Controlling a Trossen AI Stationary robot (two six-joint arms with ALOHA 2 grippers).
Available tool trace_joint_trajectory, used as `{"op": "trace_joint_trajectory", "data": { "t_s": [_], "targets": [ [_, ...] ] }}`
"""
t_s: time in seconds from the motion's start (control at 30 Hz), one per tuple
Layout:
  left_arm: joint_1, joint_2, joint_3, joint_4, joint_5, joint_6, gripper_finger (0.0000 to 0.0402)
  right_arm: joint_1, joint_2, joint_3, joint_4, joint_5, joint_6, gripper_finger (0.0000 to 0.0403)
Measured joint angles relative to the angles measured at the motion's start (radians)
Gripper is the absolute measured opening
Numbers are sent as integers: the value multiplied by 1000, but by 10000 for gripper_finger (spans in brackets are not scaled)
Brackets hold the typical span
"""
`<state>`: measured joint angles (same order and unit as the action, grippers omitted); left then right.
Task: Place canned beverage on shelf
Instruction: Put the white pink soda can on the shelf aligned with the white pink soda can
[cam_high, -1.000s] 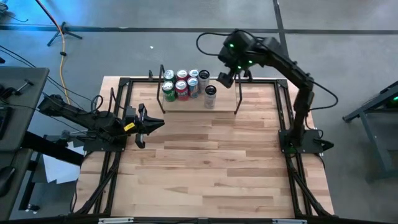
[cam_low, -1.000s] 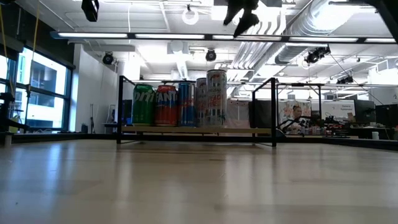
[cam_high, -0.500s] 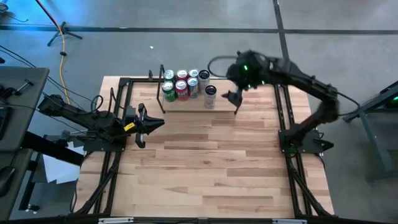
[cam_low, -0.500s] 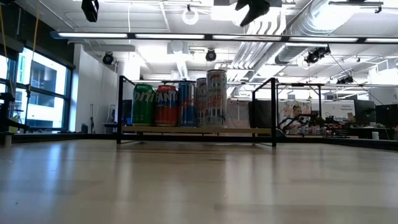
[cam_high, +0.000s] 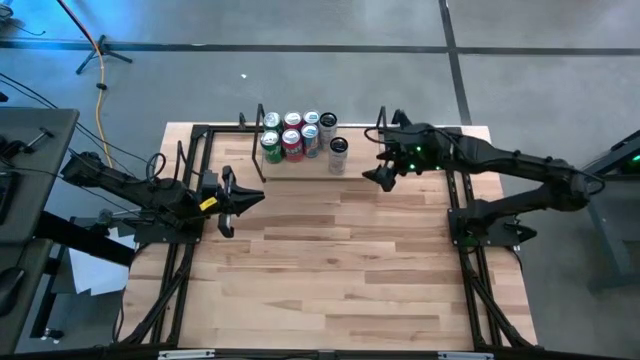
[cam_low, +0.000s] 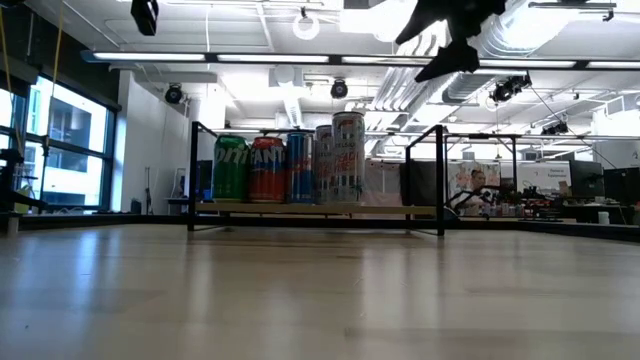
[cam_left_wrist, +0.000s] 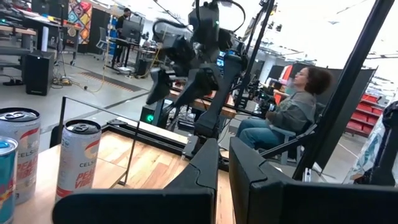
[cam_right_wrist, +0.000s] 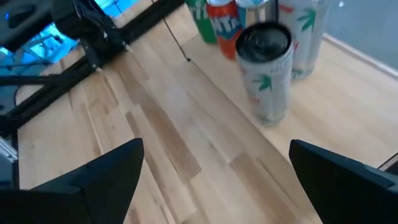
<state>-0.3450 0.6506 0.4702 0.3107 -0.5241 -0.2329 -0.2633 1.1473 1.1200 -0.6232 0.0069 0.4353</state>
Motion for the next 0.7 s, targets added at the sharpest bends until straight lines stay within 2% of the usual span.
{"op": "trace_joint_trajectory", "data": {
  "t_s": [0.27, 0.4, 0.47, 0.53, 0.7],
  "targets": [
    [0, 0, 0, 0, -29, 0, 0, 10, 46, -46, 63, -15, -14, 387],
    [0, 0, 0, -1, -32, 0, 0, 44, 73, -42, 145, -60, -163, 364],
    [0, 0, 0, 0, -33, 0, 0, 80, 91, -27, 135, -21, -255, 324],
    [0, 0, 0, -1, -33, 0, 0, 116, 109, -13, 110, 60, -353, 264],
    [0, 0, 0, -1, -39, 0, 1, 197, 157, 10, 20, 233, -572, 56]
  ]
}}
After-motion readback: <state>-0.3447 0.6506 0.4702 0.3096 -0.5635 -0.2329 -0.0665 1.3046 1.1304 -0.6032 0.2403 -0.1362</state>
